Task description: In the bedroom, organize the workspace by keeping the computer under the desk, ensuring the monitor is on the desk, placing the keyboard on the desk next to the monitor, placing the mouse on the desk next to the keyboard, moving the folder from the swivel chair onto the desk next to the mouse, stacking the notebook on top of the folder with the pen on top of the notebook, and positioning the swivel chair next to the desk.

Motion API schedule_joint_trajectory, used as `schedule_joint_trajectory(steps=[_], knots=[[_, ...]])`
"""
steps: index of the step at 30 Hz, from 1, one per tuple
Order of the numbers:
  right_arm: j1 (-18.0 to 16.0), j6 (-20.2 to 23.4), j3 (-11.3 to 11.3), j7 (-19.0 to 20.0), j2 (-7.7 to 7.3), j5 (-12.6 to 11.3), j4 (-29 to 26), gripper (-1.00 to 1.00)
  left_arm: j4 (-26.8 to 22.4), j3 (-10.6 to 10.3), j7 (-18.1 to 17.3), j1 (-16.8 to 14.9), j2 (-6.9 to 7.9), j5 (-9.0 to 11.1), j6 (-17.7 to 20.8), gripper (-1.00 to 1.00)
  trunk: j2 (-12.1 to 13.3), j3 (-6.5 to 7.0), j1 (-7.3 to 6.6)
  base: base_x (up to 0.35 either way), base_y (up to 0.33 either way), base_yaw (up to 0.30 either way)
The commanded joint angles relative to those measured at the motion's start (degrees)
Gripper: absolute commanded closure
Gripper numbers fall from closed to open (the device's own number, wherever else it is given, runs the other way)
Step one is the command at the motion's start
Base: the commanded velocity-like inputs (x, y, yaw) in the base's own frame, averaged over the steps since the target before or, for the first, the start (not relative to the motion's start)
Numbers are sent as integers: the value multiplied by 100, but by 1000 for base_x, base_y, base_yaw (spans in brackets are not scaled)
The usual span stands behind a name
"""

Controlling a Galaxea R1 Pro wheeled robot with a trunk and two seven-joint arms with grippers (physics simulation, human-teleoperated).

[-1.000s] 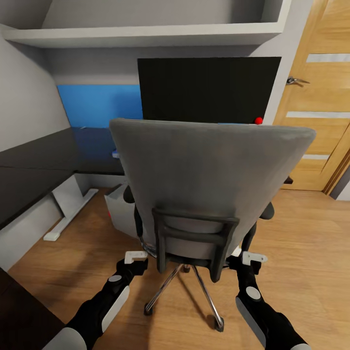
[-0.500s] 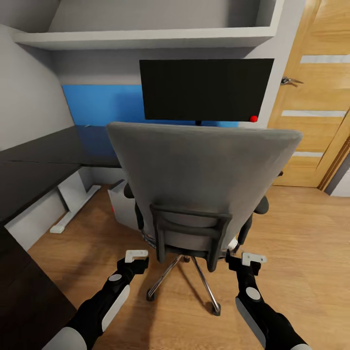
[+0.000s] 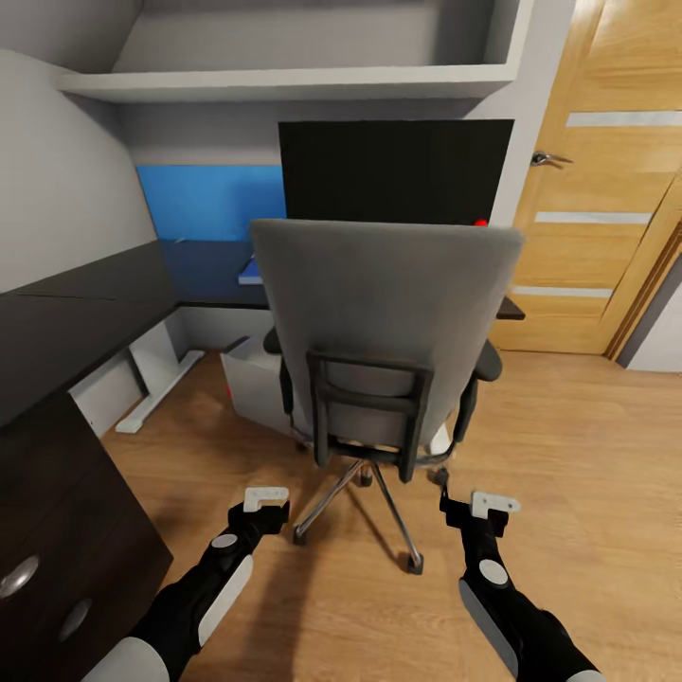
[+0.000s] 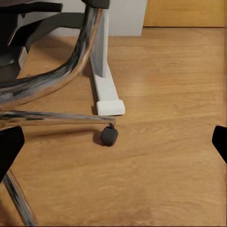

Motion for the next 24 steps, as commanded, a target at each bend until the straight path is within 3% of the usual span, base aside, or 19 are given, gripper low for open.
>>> schedule_joint_trajectory(steps=[1,13,19,24], knots=[[-6,-37,36,-36,-9,-61,-1,-100,-11,-34,55,-4,9,54,18,-100,-2,-5,-4,-282,0,0],[-6,-33,45,-21,-1,-61,132,-100,5,-34,61,-4,7,52,20,-100,-2,-5,-4,-326,0,0],[-6,-74,47,-6,7,-61,472,-100,206,-34,71,-4,7,67,18,-100,6,128,-20,-335,0,0],[-6,-191,47,-2,3,-64,684,-100,655,-29,65,-4,8,94,15,-100,25,237,-39,-312,0,0]])
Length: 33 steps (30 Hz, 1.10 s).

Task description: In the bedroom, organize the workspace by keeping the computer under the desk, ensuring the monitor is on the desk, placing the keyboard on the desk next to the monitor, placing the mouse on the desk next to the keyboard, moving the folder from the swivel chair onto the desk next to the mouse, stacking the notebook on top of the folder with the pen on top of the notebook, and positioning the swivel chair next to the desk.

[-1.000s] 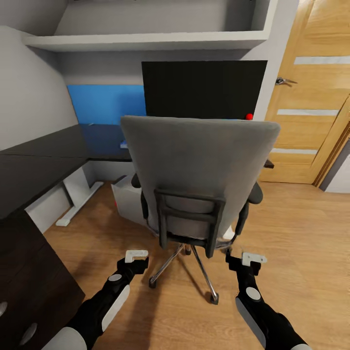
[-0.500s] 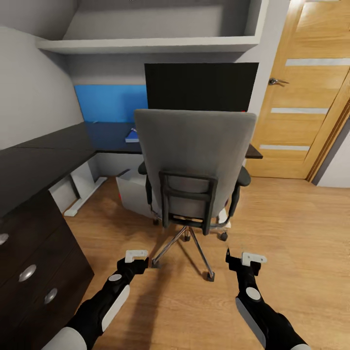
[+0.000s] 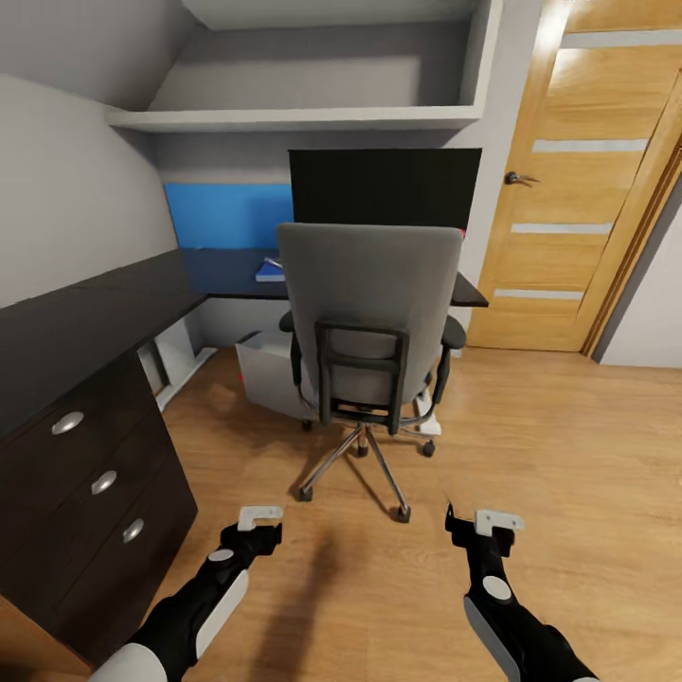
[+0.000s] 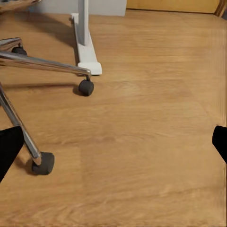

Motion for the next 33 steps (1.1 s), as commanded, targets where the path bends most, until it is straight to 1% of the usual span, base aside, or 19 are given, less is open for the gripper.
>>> schedule_joint_trajectory(steps=[1,4,5,8,11,14,18,19,20,21,22,24,25,26,27,30,33], knots=[[-4,-72,46,-38,-8,-63,129,-100,134,-41,54,-4,4,59,21,-100,38,13,-26,-165,0,0],[-3,-177,52,-34,-6,-71,437,-100,376,-41,54,-4,-11,67,22,-100,159,67,-92,-107,0,0],[-1,-301,58,-22,2,-75,758,-100,549,-41,54,-4,-26,93,23,-100,199,85,-114,-54,0,0],[-2,-614,70,26,23,-78,1408,-100,812,-40,54,-4,-72,178,23,-100,319,139,-180,-35,0,0],[-4,-1090,77,130,73,-77,2111,-100,1106,-39,54,-6,-123,286,14,-100,439,193,-246,-18,0,0],[-3,-1648,72,286,157,-76,2764,-100,1470,-39,52,-9,-159,358,-4,-100,560,247,-311,-9,0,0],[-2,-2304,64,528,268,-77,3538,-100,2127,-39,42,-12,-199,405,-164,-100,720,319,-399,-4,0,0],[1,-2758,60,765,328,-86,4064,-100,2928,-36,7,-12,-313,424,-692,-100,760,337,-421,-1,0,0],[7,-2849,60,824,341,-86,4138,-100,3116,-35,-1,-13,-345,426,-891,-100,800,355,-443,0,0,0],[38,-3012,59,937,371,-83,4244,-100,3435,-33,-12,-13,-396,427,-1330,-100,840,373,-465,0,0,0],[102,-3132,59,1034,414,-80,4311,-100,3651,-32,-23,-13,-434,427,-1760,-100,880,390,-487,0,0,0],[181,-3203,59,1112,462,-79,4355,-100,3789,-30,-30,-13,-458,431,-2104,-100,961,426,-531,0,0,0],[355,-3315,55,1248,623,-89,4422,-100,4024,-30,-34,73,-532,428,-2694,-100,1001,444,-553,0,0,0],[358,-3316,51,1251,626,-91,4422,-100,4028,-30,-34,101,-536,428,-2703,-100,1041,462,-575,0,0,0],[369,-3304,36,1241,609,-92,4429,-100,4033,-30,-34,198,-543,428,-2716,-100,1081,480,-597,0,0,0],[384,-3296,37,1246,613,-93,4431,-100,4034,-30,-34,222,-544,428,-2678,-100,1201,534,-663,0,0,0],[394,-3293,40,1252,625,-93,4431,-100,4035,-35,-40,230,-544,420,-2401,-100,1322,588,-729,0,0,0]])
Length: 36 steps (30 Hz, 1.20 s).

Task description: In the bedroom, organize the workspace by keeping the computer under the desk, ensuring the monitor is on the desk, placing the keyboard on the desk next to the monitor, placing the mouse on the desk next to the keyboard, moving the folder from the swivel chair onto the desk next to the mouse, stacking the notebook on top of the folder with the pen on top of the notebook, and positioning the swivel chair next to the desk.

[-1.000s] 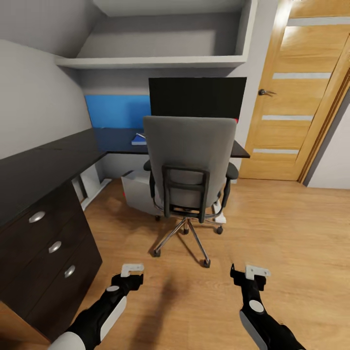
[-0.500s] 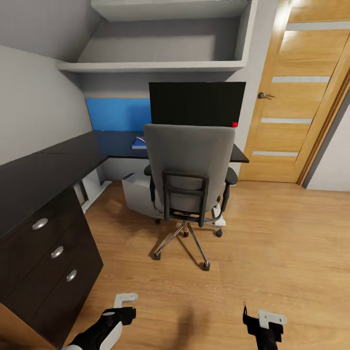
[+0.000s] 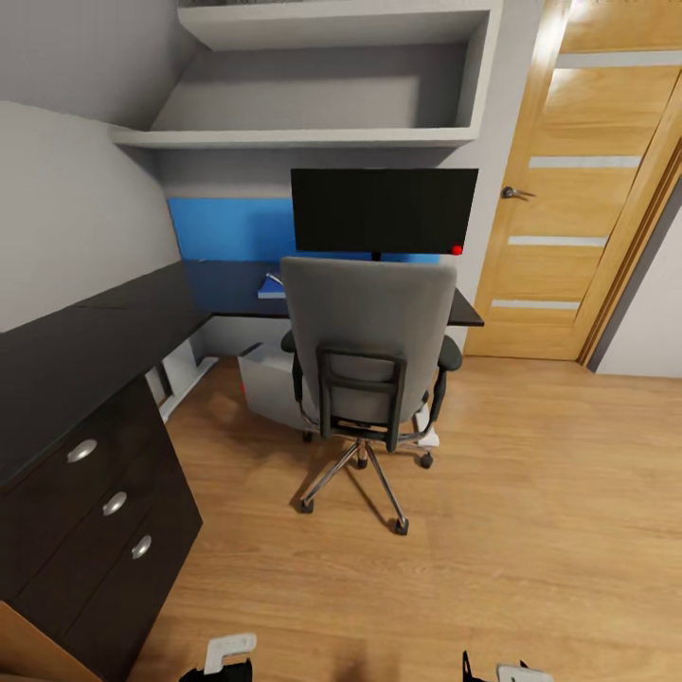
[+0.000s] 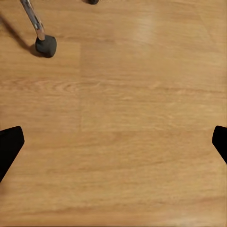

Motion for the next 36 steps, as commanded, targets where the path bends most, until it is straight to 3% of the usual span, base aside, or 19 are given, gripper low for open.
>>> schedule_joint_trajectory(steps=[1,11,36], knots=[[-5,-16,48,-29,3,-16,14,-100,3,-50,20,-2,-2,40,45,-100,39,13,-24,0,0,0],[-2,-15,45,-34,-2,-16,14,-100,3,-53,18,0,-10,33,298,-100,441,193,-243,0,0,0],[-3,-15,45,-27,-2,-16,14,-100,3,-36,18,0,1,32,305,-100,1443,642,-792,0,0,0]])
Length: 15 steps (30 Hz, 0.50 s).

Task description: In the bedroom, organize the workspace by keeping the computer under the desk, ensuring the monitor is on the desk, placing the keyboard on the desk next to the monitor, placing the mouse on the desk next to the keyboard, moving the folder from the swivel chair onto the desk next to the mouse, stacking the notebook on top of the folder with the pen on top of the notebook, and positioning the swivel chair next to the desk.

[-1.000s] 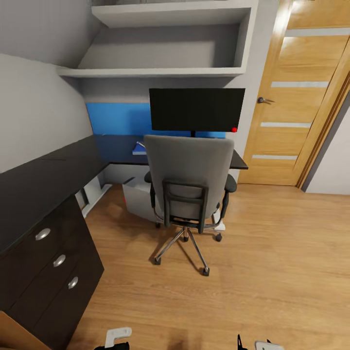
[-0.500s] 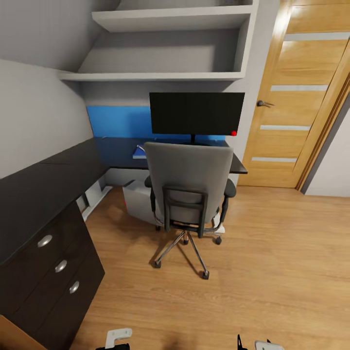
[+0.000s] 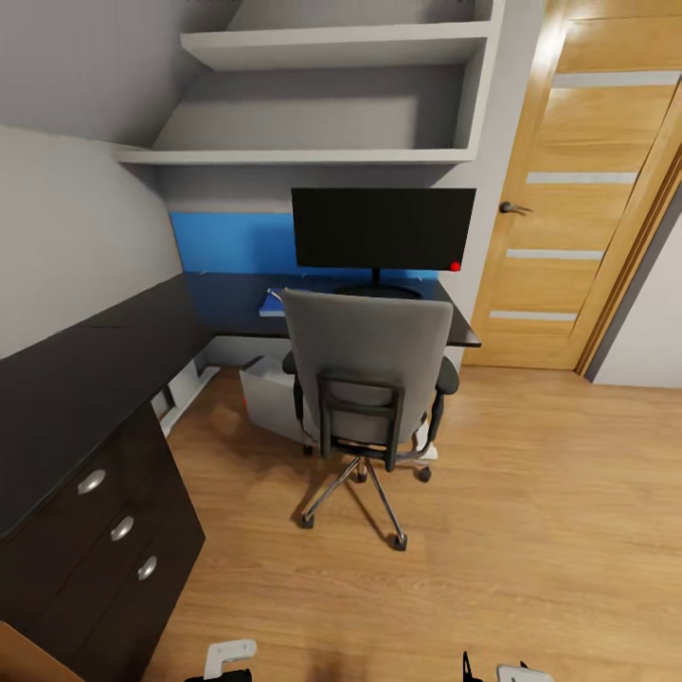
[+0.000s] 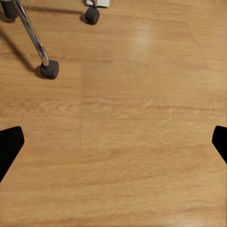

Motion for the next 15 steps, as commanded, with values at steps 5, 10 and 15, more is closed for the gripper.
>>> schedule_joint_trajectory(steps=[5,10,15], knots=[[-5,-16,51,-30,2,-14,14,-100,4,-48,19,-3,-4,46,-16,-100,200,85,-111,0,0,0],[-5,-16,50,-31,2,-15,14,-100,3,-48,19,-3,-4,46,-17,-100,400,175,-221,0,0,0],[-5,-16,51,-30,2,-15,14,-100,4,-48,19,-3,-4,46,-17,-100,601,265,-331,0,0,0]])
